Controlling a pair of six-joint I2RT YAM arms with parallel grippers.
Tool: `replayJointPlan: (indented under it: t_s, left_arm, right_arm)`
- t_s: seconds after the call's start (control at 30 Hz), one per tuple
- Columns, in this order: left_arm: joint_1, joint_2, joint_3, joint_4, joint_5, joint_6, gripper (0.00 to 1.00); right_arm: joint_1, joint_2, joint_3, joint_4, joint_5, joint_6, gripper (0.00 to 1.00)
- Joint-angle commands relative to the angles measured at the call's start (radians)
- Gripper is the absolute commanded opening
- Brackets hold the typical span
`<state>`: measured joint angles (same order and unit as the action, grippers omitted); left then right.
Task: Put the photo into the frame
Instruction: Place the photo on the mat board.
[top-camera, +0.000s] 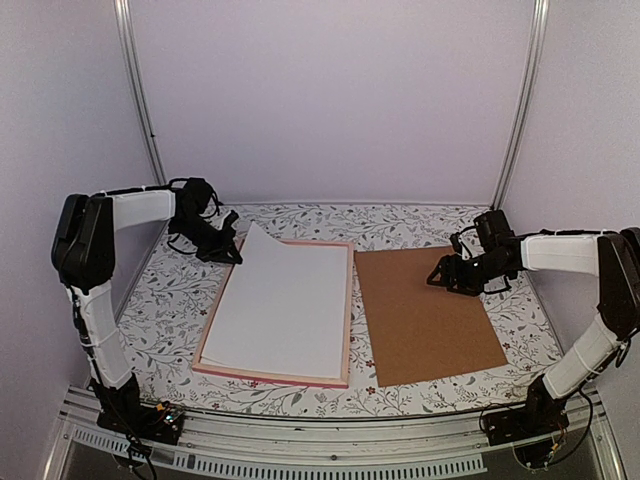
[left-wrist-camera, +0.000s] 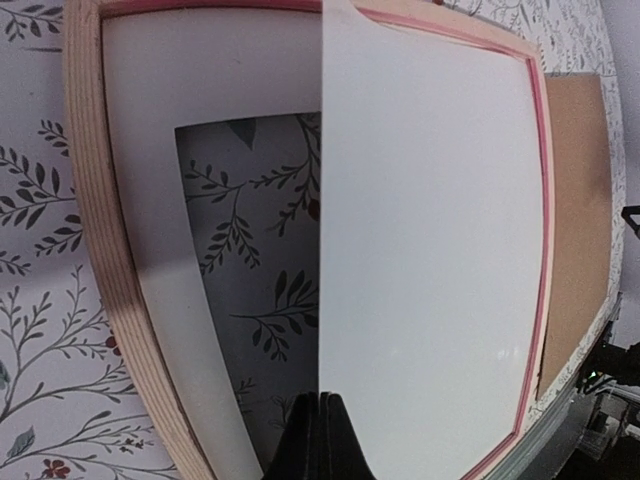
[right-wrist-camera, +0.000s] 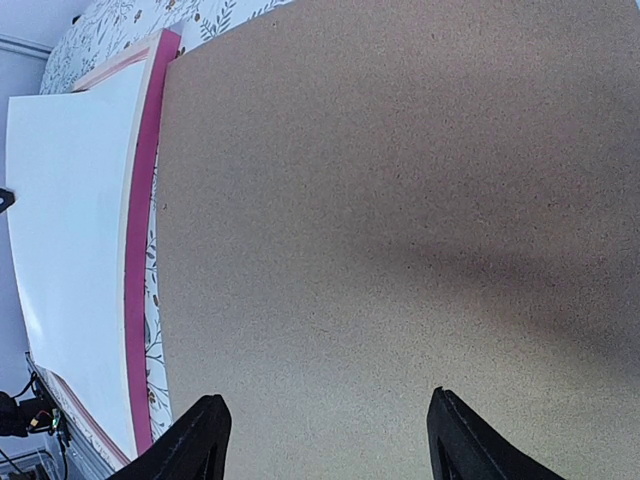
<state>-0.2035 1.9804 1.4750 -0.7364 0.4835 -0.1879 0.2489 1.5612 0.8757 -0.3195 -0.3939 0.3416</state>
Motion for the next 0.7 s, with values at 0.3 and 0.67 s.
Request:
replayJointPlan:
  t_s: [0.3, 0.67]
  left_arm:
    - [0.007, -0.04, -0.013, 0.002, -0.023, 0.008, 0.0]
    - [0.009, -0.036, -0.015, -0.001, -0.033, 0.009, 0.0]
  right_arm:
    - [0.007, 0.023, -0.015, 0.028, 0.001, 0.008, 0.71]
    - [0.006, 0.026, -0.015, 0.03, 0.0, 0.01, 0.71]
